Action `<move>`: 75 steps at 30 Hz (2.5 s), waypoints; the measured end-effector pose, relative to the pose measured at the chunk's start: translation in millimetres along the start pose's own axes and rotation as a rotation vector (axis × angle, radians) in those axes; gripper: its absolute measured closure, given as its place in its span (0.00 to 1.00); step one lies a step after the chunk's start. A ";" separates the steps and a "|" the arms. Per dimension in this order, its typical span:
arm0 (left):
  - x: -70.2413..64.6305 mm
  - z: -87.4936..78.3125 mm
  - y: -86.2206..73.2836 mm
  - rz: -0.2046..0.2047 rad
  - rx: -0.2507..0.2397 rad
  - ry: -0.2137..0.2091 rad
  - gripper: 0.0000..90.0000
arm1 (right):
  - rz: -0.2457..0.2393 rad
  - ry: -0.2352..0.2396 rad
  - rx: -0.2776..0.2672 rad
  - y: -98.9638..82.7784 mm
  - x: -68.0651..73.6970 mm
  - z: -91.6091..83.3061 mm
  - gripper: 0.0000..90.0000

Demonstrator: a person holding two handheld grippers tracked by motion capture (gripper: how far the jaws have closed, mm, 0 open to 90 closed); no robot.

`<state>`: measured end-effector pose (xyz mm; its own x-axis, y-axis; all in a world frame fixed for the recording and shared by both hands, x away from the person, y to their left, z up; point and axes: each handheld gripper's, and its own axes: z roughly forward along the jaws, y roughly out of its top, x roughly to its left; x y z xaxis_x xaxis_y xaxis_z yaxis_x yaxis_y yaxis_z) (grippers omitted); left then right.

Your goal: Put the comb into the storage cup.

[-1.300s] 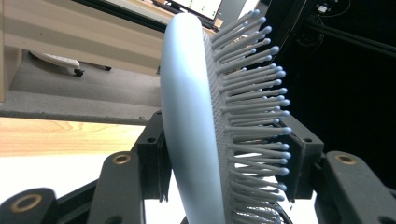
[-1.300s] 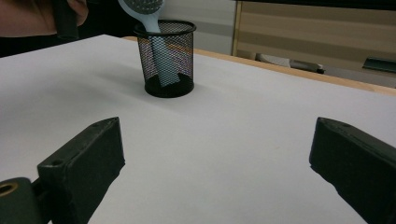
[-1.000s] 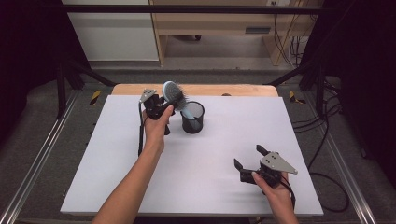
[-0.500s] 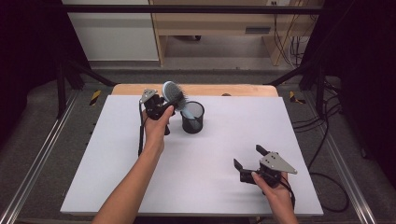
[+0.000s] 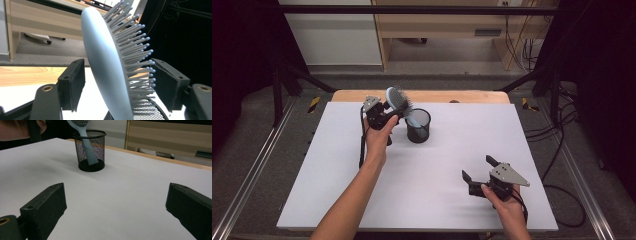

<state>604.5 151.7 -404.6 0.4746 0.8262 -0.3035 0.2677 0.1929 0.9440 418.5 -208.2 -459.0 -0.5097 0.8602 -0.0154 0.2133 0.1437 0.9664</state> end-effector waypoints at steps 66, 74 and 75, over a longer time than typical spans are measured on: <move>-7.6 -15.4 1.3 0.061 -0.007 0.031 0.03 | -0.007 0.011 0.006 0.6 2.0 1.1 0.03; -6.5 -19.7 2.0 0.054 -0.009 0.032 0.03 | -0.003 0.015 0.009 0.7 1.8 1.4 0.03; -6.4 -20.3 2.0 0.054 -0.009 0.033 0.03 | -0.002 0.016 0.009 0.7 1.8 1.4 0.03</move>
<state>585.0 157.6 -398.1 0.4599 0.8527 -0.2479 0.2352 0.1522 0.9600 418.9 -205.9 -458.7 -0.5235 0.8519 -0.0135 0.2191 0.1499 0.9641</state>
